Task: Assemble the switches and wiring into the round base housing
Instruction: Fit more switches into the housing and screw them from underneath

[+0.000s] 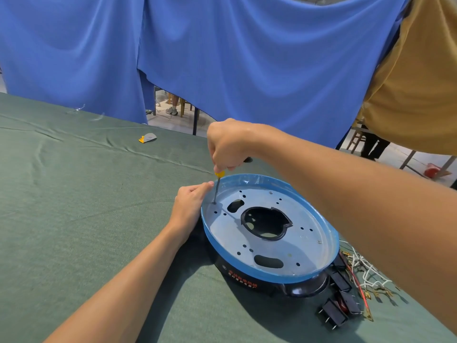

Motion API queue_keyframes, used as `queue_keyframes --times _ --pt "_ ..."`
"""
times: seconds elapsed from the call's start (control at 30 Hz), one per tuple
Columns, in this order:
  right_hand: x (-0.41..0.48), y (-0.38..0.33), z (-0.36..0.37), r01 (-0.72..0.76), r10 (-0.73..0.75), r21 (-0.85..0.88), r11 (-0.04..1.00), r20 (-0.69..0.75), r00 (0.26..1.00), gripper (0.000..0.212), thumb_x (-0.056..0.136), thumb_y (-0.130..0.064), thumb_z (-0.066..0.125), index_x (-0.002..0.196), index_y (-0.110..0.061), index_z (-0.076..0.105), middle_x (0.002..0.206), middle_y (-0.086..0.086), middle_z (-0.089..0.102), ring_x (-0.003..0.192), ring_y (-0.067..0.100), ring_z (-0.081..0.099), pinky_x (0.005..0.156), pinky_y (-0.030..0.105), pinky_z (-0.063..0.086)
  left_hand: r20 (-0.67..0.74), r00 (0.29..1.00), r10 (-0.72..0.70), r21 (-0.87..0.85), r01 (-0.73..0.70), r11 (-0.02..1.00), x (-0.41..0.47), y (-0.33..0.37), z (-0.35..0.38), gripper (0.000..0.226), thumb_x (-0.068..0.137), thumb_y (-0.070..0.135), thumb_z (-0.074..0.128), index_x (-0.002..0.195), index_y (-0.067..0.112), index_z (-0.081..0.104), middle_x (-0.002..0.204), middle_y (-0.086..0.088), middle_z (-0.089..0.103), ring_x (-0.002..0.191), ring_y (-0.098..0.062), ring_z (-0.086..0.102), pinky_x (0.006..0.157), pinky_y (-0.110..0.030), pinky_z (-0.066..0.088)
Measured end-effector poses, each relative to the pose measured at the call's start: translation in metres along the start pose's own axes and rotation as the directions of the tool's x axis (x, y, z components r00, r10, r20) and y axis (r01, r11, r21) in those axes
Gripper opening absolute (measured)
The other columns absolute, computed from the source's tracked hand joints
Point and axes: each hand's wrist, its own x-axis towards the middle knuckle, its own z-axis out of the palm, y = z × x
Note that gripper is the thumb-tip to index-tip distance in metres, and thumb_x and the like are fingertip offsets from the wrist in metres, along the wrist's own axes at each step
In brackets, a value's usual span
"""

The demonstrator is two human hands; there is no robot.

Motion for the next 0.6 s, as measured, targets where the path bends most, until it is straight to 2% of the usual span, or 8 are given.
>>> queue_keyframes --times 0.07,0.13,0.2,0.27,0.33,0.4,0.53,0.6 --pt "-0.001 0.003 0.003 -0.028 0.029 0.025 0.999 -0.033 0.999 0.029 0.088 -0.019 0.062 0.061 -0.01 0.061 0.047 -0.001 0.06 0.04 0.013 0.05 0.04 0.016 0.037 0.0 1.0 0.002 0.005 -0.002 1.0 0.0 0.001 0.0 0.043 0.091 0.029 0.062 0.062 -0.002 0.057 0.062 -0.015 0.052 0.058 -0.022 0.045 0.064 -0.036 0.037" --pt "0.0 0.003 0.007 -0.063 0.065 0.04 0.997 -0.041 0.997 0.032 0.088 -0.012 0.053 0.056 -0.008 0.057 0.04 -0.001 0.056 0.036 0.014 0.046 0.039 0.016 0.036 0.01 1.0 -0.001 -0.004 0.001 1.0 -0.001 0.002 -0.001 0.052 0.087 0.035 0.063 0.063 -0.01 0.053 0.064 -0.017 0.054 0.059 -0.024 0.047 0.066 -0.037 0.038" --pt "0.001 0.002 0.009 -0.092 0.093 0.041 0.995 -0.016 0.996 0.032 0.09 -0.01 0.046 0.059 -0.007 0.056 0.046 0.002 0.056 0.035 0.015 0.044 0.038 0.016 0.036 0.021 1.0 -0.012 -0.007 0.012 1.0 -0.002 0.003 -0.001 0.059 0.082 0.04 0.062 0.068 -0.016 0.05 0.067 -0.018 0.055 0.061 -0.025 0.049 0.067 -0.038 0.039" --pt "0.0 0.001 0.005 -0.096 0.094 0.039 0.995 0.053 0.994 0.033 0.094 -0.018 0.047 0.065 -0.007 0.055 0.052 0.003 0.056 0.037 0.015 0.044 0.04 0.016 0.037 0.017 1.0 -0.005 -0.006 0.006 1.0 -0.003 0.002 -0.002 0.058 0.087 0.036 0.063 0.071 -0.018 0.051 0.068 -0.018 0.056 0.062 -0.025 0.05 0.068 -0.038 0.04" --pt "-0.001 0.003 -0.002 -0.091 0.084 0.05 0.995 0.132 0.988 0.026 0.094 -0.027 0.053 0.076 -0.008 0.053 0.065 0.005 0.059 0.047 0.017 0.05 0.046 0.019 0.043 0.006 1.0 0.005 0.002 -0.005 1.0 -0.002 0.001 -0.002 0.054 0.091 0.032 0.062 0.073 -0.018 0.054 0.067 -0.019 0.06 0.061 -0.025 0.053 0.067 -0.038 0.042" --pt "-0.001 0.005 -0.006 -0.075 0.064 0.061 0.995 0.167 0.984 0.02 0.093 -0.023 0.058 0.08 -0.009 0.051 0.076 0.006 0.057 0.059 0.02 0.054 0.053 0.025 0.047 -0.001 1.0 0.011 0.007 -0.011 1.0 -0.002 0.0 -0.002 0.052 0.092 0.031 0.062 0.073 -0.017 0.055 0.065 -0.018 0.061 0.058 -0.023 0.054 0.066 -0.037 0.042" --pt "-0.001 0.01 0.001 0.0 0.0 0.001 1.0 0.045 0.999 0.012 0.087 -0.018 0.068 0.078 -0.01 0.064 0.065 0.003 0.065 0.058 0.019 0.06 0.05 0.021 0.045 0.002 1.0 0.004 0.005 -0.004 1.0 -0.001 0.0 -0.001 0.053 0.091 0.031 0.062 0.072 -0.017 0.054 0.065 -0.017 0.059 0.059 -0.024 0.052 0.066 -0.037 0.041" --pt "0.0 0.012 0.007 0.013 -0.013 -0.006 1.0 -0.023 1.0 0.019 0.086 -0.02 0.066 0.07 -0.011 0.065 0.06 0.002 0.066 0.062 0.019 0.061 0.048 0.021 0.041 0.001 1.0 0.002 0.004 -0.002 1.0 0.0 -0.001 -0.001 0.05 0.092 0.031 0.062 0.069 -0.014 0.056 0.064 -0.016 0.058 0.058 -0.023 0.051 0.065 -0.037 0.04"
